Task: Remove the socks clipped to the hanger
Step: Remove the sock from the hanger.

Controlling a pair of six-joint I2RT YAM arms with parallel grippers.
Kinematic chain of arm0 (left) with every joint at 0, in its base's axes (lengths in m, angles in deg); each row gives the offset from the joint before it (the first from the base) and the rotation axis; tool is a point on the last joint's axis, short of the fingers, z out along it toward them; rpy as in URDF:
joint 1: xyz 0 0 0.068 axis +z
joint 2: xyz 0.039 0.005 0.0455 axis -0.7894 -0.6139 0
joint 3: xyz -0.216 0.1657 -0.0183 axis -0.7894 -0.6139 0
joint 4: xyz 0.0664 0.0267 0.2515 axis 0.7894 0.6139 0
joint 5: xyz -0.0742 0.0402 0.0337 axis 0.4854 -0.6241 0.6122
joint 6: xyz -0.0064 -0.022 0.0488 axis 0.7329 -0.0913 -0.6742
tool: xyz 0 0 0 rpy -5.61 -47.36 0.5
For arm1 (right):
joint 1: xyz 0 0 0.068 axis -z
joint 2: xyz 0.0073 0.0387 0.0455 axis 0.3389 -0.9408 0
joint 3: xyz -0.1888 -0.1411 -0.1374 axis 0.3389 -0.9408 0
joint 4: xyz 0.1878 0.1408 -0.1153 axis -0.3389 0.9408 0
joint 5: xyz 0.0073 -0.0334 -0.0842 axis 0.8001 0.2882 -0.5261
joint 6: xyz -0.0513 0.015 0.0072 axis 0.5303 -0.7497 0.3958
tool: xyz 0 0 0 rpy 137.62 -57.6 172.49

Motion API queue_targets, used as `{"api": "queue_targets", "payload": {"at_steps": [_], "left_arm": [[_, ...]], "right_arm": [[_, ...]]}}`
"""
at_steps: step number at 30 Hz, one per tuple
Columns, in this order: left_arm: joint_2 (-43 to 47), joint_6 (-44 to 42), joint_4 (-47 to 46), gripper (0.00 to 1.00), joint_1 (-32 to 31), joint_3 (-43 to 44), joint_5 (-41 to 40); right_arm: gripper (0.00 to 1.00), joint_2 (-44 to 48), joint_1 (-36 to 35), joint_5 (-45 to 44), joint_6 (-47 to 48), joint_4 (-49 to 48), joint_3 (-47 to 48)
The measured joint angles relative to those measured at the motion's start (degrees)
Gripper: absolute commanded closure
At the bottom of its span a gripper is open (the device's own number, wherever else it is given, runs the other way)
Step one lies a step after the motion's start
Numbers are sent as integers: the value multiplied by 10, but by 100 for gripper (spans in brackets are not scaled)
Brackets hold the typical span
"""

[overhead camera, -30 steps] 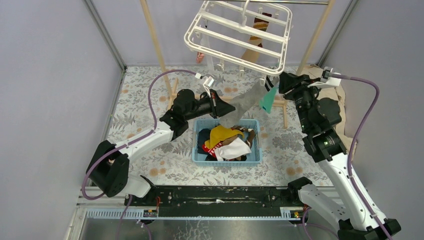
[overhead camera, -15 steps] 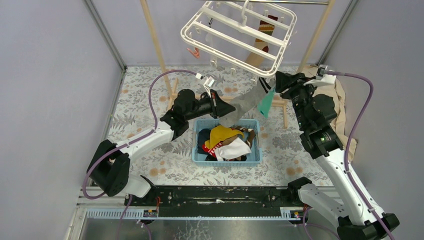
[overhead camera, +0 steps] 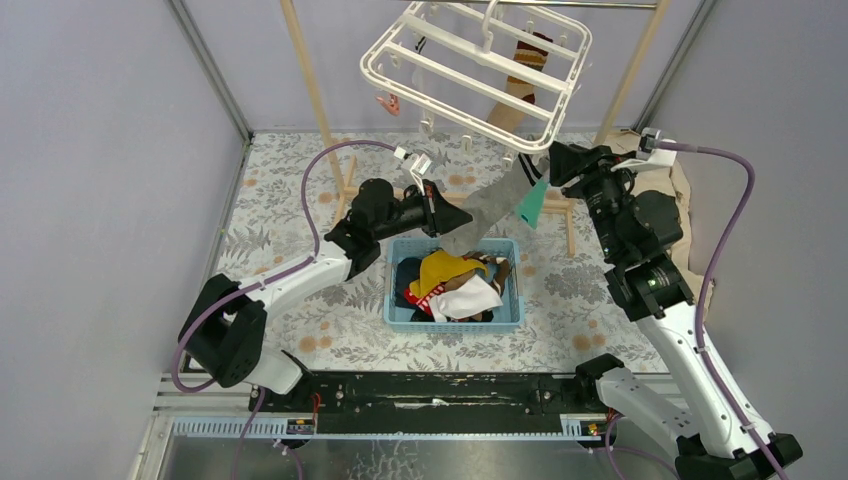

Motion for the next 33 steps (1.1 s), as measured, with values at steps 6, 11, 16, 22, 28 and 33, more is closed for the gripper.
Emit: {"api": "queue_targets", "payload": {"at_steps": [6,11,16,22,28,33], "left_arm": [[-3,0,-3,100,0,0,0],[-9,1,-4,100,0,0,0],[-11,1,-4,100,-1,0,0],[-13,1,-5,100,-1,2,0],[-15,1,-6,100,-2,5,0],[-16,1,-9,100,-4,5,0]], "right_arm": [[41,-5,-1,27,2,20,21],[39,-20,-2,37,5,30,28],[47,-33,-7,42,8,38,32],[49,-33,-19,46,13,48,32],[47,-11,-21,47,17,57,26],[46,-3,-21,53,21,59,23]]}}
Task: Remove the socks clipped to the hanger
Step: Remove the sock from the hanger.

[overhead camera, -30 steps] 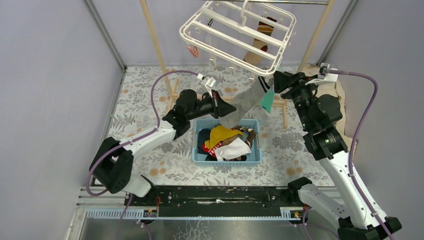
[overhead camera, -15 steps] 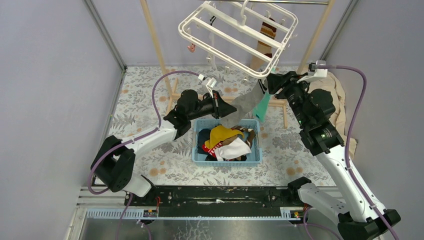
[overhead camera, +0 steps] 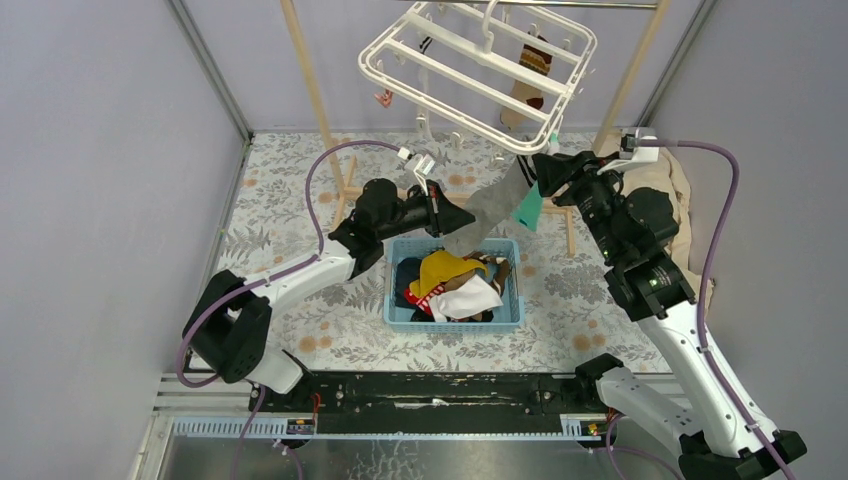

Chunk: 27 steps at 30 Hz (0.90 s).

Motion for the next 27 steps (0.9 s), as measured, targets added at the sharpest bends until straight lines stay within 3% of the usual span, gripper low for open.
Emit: {"api": "queue_targets", "payload": {"at_steps": [13,27], "left_arm": [[-8,0,0,100,-2,2,-1],[-8,0,0,100,-4,3,-1]], "right_arm": [[44,-35,-17,0,11,3,11],[40,-42,-24,-73,22,15,23]]}}
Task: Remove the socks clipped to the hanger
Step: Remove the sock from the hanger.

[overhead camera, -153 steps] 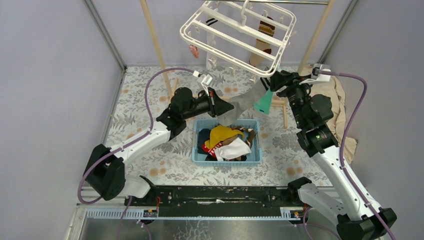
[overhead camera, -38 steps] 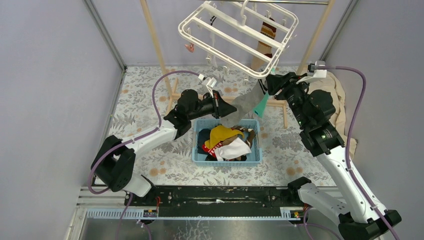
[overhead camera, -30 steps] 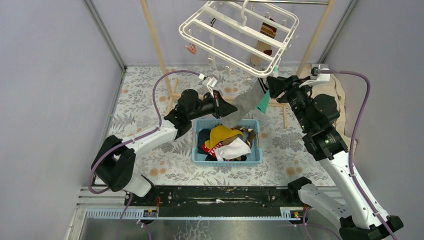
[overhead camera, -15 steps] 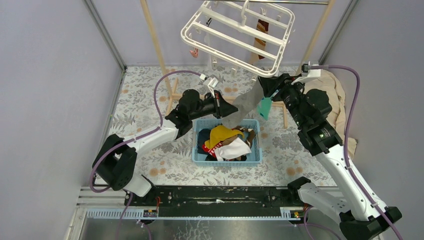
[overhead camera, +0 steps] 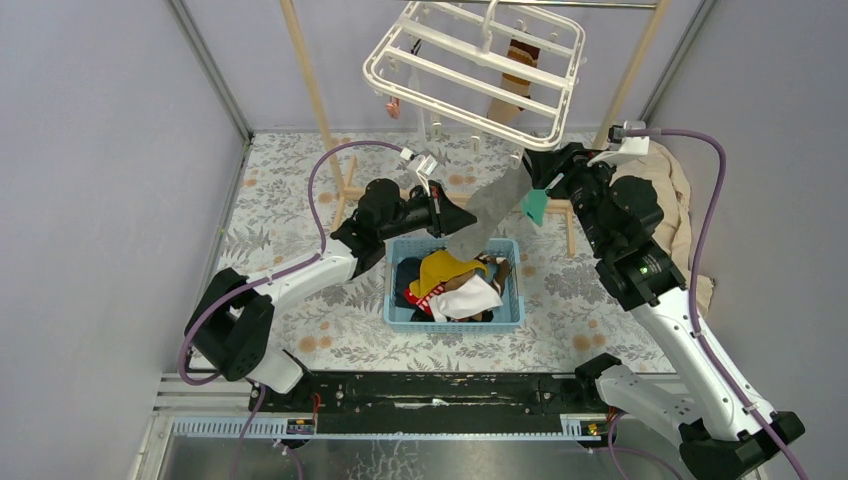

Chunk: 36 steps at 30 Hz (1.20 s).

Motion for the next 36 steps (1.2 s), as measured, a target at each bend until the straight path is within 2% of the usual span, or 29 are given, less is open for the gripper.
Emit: {"api": "queue_targets", "payload": {"at_steps": [28,31,36], "left_arm": [[0,0,-1,100,0,0,0],[0,0,-3,100,0,0,0],[0,0,-4,100,0,0,0]], "right_arm": [[38,-9,-1,-25,-12,-33,0],[43,-9,-1,-29,-14,-43,0],[61,-9,-1,-33,-21,-63,0]]}}
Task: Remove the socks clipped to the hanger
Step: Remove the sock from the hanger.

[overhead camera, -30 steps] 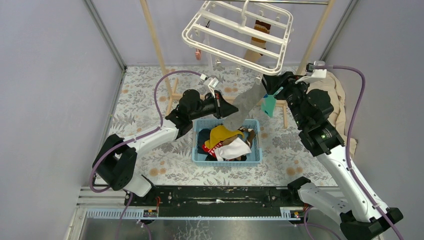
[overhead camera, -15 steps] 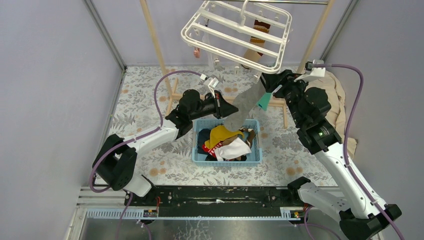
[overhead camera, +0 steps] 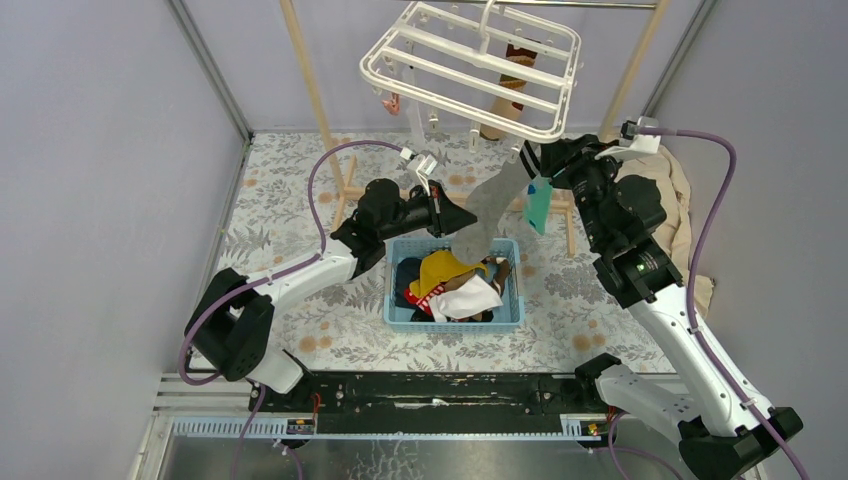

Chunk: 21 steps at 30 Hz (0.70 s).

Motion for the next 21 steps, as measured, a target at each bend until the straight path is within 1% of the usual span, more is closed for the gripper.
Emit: {"api": "queue_targets", "payload": {"at_steps": [2,6,8,10,13,14,15,18,19,21], "left_arm": [[0,0,0,100,0,0,0],[0,0,0,100,0,0,0],[0,0,0,100,0,0,0],[0,0,0,100,0,0,0],[1,0,0,100,0,0,1],[2,1,1,100,0,0,1],[3,3,1,100,0,0,2],[20,11,2,100,0,-8,5],[30,13,4,100,0,-12,8],[54,17,9,100,0,-18,14]], "right_arm": [[67,0,0,-2,-3,-5,0],[85,-1,0,-2,-8,-14,0],[89,-1,0,-2,-10,-19,-1],[89,-1,0,-2,-12,-23,-1],[83,-1,0,-2,-12,-26,-1],[79,-1,0,-2,-12,-28,-2],[67,-1,0,-2,-12,-28,-2],[49,-1,0,0,-13,-27,-2],[45,-2,0,0,-13,-27,-2],[41,-3,0,5,-14,-27,-3]]}}
